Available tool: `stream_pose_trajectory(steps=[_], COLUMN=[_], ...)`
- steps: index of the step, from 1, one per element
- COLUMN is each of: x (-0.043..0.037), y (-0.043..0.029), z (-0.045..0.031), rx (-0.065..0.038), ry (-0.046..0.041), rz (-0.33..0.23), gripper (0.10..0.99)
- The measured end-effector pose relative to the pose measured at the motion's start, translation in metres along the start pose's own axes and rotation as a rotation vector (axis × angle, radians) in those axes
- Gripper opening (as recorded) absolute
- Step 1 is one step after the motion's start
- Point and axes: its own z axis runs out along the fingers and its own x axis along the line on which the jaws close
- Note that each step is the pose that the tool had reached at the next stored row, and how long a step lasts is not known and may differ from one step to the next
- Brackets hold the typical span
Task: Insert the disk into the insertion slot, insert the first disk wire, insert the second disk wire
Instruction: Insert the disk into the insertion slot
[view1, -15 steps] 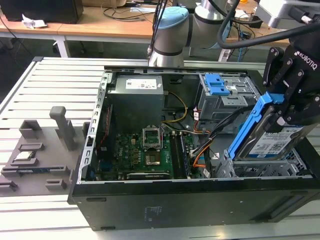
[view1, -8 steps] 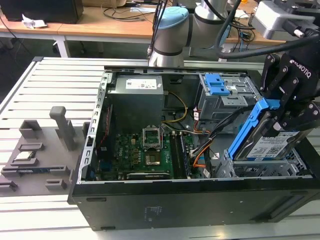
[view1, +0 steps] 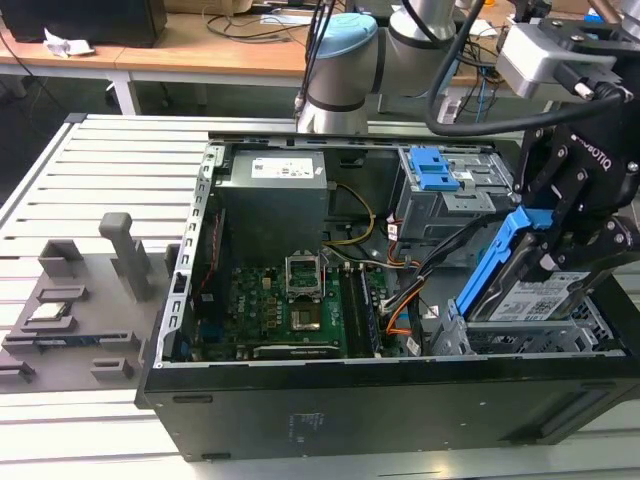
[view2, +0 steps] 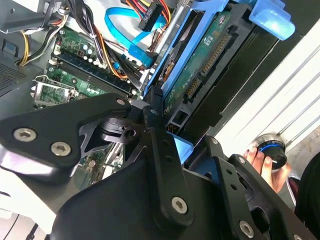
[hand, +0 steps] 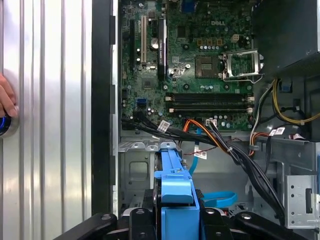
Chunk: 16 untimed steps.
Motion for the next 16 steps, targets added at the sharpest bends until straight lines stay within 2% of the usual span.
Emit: stream_pose_trajectory(steps=[6, 16], x=[0.0000, 0.0000], y=[-0.0003, -0.0004], z=[0.0084, 0.0108], rx=[0.000, 0.000], ry=[0.0001, 0.0002], rz=[0.000, 0.000], gripper=[0.365, 0.376])
